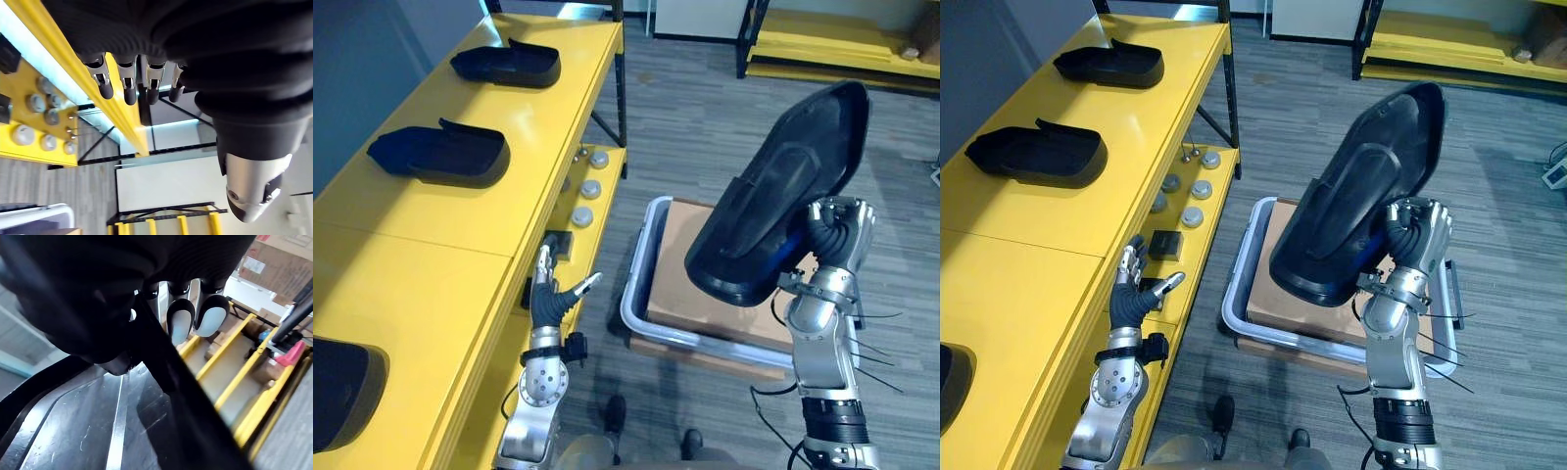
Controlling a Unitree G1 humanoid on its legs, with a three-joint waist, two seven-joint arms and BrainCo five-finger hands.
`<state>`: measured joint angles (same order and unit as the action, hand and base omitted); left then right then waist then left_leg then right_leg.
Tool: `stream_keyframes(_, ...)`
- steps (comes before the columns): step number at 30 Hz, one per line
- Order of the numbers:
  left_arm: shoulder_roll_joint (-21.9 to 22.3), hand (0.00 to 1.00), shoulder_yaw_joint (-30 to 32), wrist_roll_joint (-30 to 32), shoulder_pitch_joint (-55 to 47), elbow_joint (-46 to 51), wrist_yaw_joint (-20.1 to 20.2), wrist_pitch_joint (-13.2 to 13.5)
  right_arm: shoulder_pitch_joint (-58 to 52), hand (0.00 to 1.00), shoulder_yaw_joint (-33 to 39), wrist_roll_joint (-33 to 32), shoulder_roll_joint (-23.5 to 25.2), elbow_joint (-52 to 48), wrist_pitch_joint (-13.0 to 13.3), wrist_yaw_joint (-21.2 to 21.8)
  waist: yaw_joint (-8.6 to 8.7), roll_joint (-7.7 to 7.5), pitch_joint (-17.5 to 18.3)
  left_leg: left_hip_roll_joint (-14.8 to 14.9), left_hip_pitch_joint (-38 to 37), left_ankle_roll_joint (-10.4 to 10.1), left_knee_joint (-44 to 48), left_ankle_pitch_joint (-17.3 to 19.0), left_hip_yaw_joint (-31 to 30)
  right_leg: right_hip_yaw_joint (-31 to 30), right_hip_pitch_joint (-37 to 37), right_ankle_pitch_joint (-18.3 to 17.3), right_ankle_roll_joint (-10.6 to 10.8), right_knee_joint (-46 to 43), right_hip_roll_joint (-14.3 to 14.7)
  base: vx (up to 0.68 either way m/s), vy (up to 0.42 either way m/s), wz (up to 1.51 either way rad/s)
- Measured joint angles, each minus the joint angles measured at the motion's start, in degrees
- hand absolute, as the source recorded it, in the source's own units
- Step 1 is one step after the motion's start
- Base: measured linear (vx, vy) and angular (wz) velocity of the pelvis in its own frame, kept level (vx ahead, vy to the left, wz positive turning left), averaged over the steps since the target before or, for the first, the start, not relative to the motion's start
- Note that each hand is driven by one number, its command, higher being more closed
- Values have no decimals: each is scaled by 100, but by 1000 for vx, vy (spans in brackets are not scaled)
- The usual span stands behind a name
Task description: Walk over and take plastic housings, then place them on the shelf
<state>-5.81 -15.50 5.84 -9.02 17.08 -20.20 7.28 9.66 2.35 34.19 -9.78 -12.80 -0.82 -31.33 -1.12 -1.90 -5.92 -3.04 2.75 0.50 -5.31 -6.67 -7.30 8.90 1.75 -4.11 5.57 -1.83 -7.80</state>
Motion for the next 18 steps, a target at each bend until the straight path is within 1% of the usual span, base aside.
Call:
stream_keyframes(1, -12, 0, -133, 1, 113, 2, 1, 0, 5, 100, -116, 0, 1, -4, 39, -1, 3, -5, 31, 6, -21, 0, 0, 0, 34, -36, 1, 8, -1, -2, 3, -36, 4, -12)
stream_keyframes(4, -19, 0, -437, 41, 415, 49, 4, 0, 29, 100, -405, 4, 2, -140, 46, -1, 9, -8, 39, 16, -55, 0, -1, 0, 129, -135, -4, 48, 4, 7, 8, -59, 10, -18)
stream_keyframes(6, -27, 0, -566, 141, 571, 50, 8, -6, 93, 100, -530, 4, 2, -216, 50, -6, 42, -14, 43, 18, -60, 2, -1, 0, 162, -172, -18, 69, -1, 9, 7, -52, 17, -13)
stream_keyframes(8, -25, 0, -753, 227, 722, 50, 7, -13, 305, 100, -608, 1, 5, -216, 54, -12, 34, -13, 70, 22, -65, 3, -1, -1, 234, -253, -33, 119, 0, 33, 10, -46, 18, -17)
stream_keyframes(10, -28, 0, -810, 367, 779, 50, 8, -21, 395, 100, -687, -2, 5, -216, 54, -46, 36, -14, 98, 22, -64, 3, -2, -2, 262, -275, -29, 144, 1, 64, 9, -19, 12, -8)
stream_keyframes(11, -25, 0, -899, 608, 827, 49, 7, -52, 420, 100, -810, -1, 26, -215, 61, -97, 37, -13, 178, 17, -63, 3, -4, -2, 267, -280, -12, 164, 7, 101, 6, -7, 8, -3)
stream_keyframes(15, -25, 0, -1027, 983, 918, 48, 1, -90, 431, 100, -993, -3, 51, -215, 68, -100, 35, -24, 237, 16, -64, 3, -4, -4, 266, -275, -10, 165, 7, 98, 7, 0, 0, 0)
stream_keyframes(18, -33, 0, -1058, 1256, 938, 25, -5, -226, 430, 100, -1030, -11, 82, -212, 68, -88, 36, -21, 285, 13, -65, 4, -4, -5, 267, -278, -10, 171, 12, 98, 3, 0, 0, 0)
